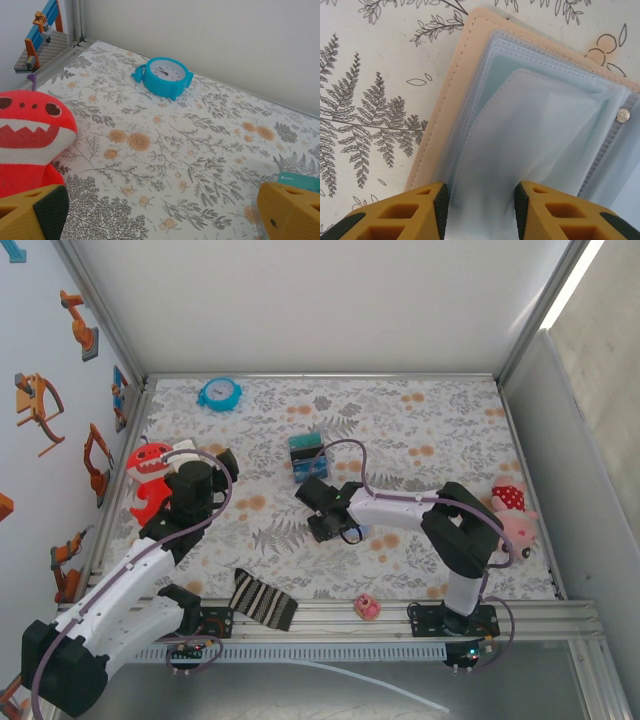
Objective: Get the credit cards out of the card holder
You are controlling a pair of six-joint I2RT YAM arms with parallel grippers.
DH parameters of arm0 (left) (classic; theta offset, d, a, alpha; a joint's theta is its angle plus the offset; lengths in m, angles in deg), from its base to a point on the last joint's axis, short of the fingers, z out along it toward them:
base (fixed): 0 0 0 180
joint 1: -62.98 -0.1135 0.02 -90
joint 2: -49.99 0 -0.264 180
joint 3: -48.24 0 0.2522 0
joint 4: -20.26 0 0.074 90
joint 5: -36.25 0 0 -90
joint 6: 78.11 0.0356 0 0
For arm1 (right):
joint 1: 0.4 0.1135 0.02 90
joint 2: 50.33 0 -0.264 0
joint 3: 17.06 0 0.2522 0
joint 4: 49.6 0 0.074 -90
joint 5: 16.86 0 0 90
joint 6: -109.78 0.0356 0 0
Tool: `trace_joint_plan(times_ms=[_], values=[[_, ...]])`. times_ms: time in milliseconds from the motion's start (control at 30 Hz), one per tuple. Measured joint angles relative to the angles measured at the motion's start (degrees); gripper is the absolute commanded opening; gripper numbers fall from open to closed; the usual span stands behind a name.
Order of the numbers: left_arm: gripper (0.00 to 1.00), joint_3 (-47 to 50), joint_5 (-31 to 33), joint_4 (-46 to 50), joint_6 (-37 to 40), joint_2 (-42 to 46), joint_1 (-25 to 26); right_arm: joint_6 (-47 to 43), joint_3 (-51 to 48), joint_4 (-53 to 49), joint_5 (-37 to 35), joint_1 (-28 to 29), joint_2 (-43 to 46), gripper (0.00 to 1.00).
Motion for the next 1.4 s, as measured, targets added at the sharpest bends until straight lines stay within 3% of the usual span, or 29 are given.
trace_joint_plan(times_ms=[600,1133,1400], values=[[0.97,-1.11,-1.38,0.44,0.24,-0.02,0.0,-0.42,-0.66,-2.78,-4.96,-1.03,2.54,0.43],[0.97,-1.18,-2.36,0.48,0.92,-0.35,0.0,1.2,-7.21,-4.04,-7.1,-7.93,8.15,0.42],[0.97,-1.18,-2.43,0.72,1.33,-0.2,0.0,2.25,-7.8,-4.61,-7.43,-8.74,9.38,0.41]])
